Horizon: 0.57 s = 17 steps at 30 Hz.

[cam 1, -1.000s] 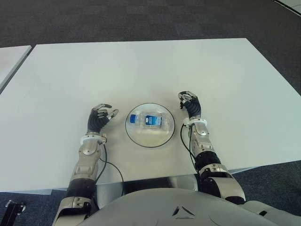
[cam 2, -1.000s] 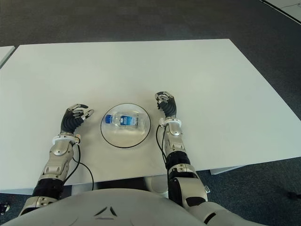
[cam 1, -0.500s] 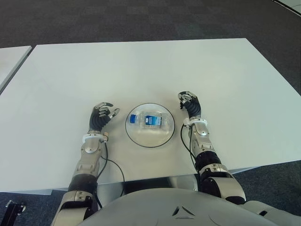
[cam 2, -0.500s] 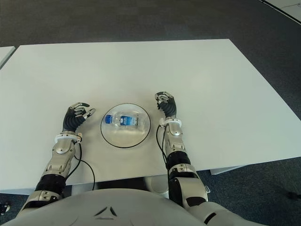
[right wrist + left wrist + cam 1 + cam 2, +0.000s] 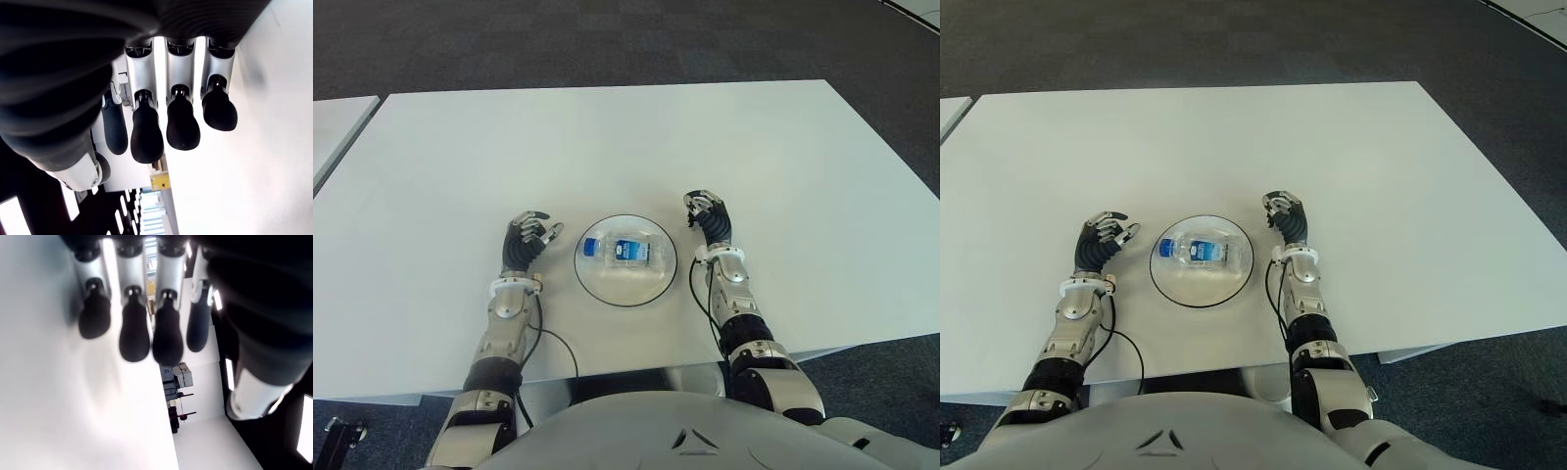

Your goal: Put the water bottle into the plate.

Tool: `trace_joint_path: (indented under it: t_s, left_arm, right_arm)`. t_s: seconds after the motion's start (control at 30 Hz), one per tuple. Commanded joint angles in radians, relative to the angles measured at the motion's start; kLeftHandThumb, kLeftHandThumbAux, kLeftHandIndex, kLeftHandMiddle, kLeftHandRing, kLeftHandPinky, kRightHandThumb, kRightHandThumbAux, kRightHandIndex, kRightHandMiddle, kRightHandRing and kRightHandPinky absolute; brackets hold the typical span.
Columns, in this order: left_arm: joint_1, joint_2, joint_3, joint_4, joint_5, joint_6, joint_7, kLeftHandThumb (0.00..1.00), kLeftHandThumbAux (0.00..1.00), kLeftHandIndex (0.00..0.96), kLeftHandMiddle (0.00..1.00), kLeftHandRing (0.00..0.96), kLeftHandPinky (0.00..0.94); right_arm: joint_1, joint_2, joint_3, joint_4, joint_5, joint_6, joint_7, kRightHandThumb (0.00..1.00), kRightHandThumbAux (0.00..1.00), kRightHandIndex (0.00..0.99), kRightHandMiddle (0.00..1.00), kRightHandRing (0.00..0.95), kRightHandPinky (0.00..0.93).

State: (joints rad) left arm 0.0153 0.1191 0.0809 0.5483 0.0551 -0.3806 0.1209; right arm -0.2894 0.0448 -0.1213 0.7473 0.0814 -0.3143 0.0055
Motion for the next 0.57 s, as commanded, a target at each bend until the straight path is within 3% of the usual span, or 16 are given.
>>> trace_joint_path:
  t_s: [0.03,0.57]
  left_arm:
    - [0.037,-0.023,-0.002,0.066,-0.001,0.036,0.002,0.703,0.72,0.436,0.719,0.712,0.714]
    - [0.045,-0.046,0.001,0.052,0.013,0.002,0.012,0.704,0.718,0.436,0.719,0.712,0.707]
  right_arm:
    - [0.065,0.004,-0.003,0.067,0.003,0.063,0.0,0.702,0.729,0.438,0.76,0.743,0.749]
    - [0.069,-0.001,-0.003,0.058,0.007,0.091,0.016,0.703,0.729,0.438,0.756,0.738,0.746]
